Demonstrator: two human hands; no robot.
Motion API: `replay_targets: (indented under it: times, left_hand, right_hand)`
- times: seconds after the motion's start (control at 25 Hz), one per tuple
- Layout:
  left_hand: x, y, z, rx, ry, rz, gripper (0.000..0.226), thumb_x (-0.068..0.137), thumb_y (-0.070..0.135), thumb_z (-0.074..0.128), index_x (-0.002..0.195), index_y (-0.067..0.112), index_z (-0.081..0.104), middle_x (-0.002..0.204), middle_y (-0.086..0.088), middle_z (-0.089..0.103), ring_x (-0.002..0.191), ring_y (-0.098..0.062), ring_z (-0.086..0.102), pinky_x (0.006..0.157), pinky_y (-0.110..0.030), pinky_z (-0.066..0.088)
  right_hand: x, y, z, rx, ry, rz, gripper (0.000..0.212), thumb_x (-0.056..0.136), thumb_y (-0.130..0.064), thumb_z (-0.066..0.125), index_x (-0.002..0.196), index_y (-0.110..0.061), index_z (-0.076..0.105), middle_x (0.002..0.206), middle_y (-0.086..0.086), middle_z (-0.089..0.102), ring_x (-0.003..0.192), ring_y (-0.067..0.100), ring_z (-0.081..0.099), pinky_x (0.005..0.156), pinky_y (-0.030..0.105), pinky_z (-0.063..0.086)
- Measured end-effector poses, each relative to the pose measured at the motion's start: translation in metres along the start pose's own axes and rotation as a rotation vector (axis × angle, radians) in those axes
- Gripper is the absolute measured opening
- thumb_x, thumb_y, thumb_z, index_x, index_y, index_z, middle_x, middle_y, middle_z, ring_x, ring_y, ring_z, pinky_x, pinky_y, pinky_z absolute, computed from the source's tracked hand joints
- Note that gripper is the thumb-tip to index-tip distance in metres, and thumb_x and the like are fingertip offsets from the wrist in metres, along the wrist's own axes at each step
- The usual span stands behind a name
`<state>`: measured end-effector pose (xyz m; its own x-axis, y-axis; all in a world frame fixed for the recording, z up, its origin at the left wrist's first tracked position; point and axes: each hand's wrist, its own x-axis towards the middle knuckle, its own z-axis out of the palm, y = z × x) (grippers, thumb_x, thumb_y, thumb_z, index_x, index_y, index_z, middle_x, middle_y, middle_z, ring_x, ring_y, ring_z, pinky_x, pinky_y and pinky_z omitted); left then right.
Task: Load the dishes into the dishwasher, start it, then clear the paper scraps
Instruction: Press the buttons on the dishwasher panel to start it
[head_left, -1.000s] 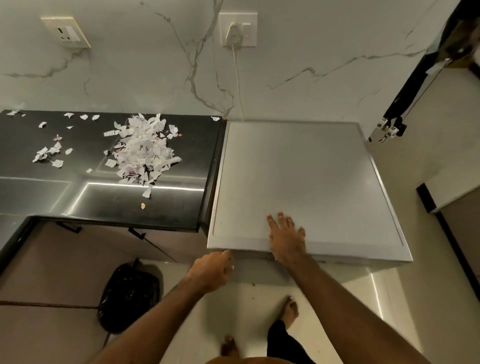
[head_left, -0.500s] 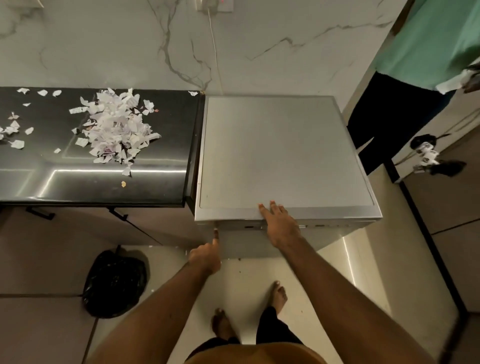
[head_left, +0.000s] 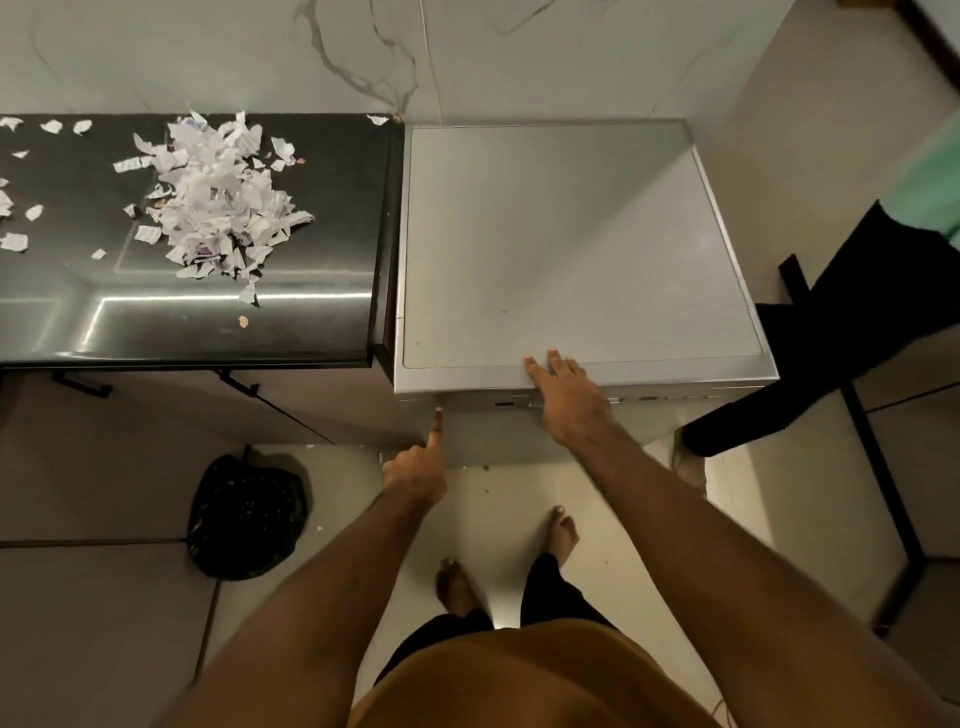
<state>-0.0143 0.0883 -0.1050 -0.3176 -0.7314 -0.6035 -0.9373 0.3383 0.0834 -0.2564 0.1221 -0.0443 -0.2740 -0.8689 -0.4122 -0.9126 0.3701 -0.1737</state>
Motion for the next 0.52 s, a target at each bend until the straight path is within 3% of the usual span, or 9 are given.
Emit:
replay_targets:
  times: [0.2,0.32,0.52]
  left_hand:
    - [0.005,-0.002,-0.001,0.028,-0.003,0.013,0.106,0.099,0.015,0.055,0.152,0.04,-0.034,0.119,-0.015,0.068,0.097,-0.025,0.064,0.085,-0.044,0.055]
    - [0.003,-0.001,0.0,-0.048,-0.032,0.005,0.111,0.1,0.023,0.059,0.148,0.043,-0.038,0.116,-0.015,0.068,0.091,-0.025,0.065,0.083,-0.044,0.057]
    - [-0.006,0.011,0.005,-0.055,-0.017,0.065,0.106,0.096,0.031,0.057,0.154,0.04,-0.032,0.127,-0.015,0.066,0.109,-0.033,0.066,0.091,-0.045,0.051]
  right_hand:
    - [-0.005,-0.002,-0.004,0.0,-0.008,-0.002,0.081,0.101,0.002,0.042,0.167,-0.033,0.011,0.175,0.006,0.001,0.16,0.032,0.011,0.124,0.052,0.03]
    - [-0.004,-0.001,-0.006,0.007,-0.016,-0.003,0.086,0.099,0.004,0.046,0.167,-0.035,0.009,0.175,0.004,-0.001,0.16,0.031,0.009,0.124,0.053,0.03]
    - [-0.025,0.001,0.029,0.062,0.153,-0.007,0.096,0.089,0.001,0.054,0.167,-0.027,0.008,0.175,0.006,0.001,0.16,0.027,0.011,0.128,0.049,0.019]
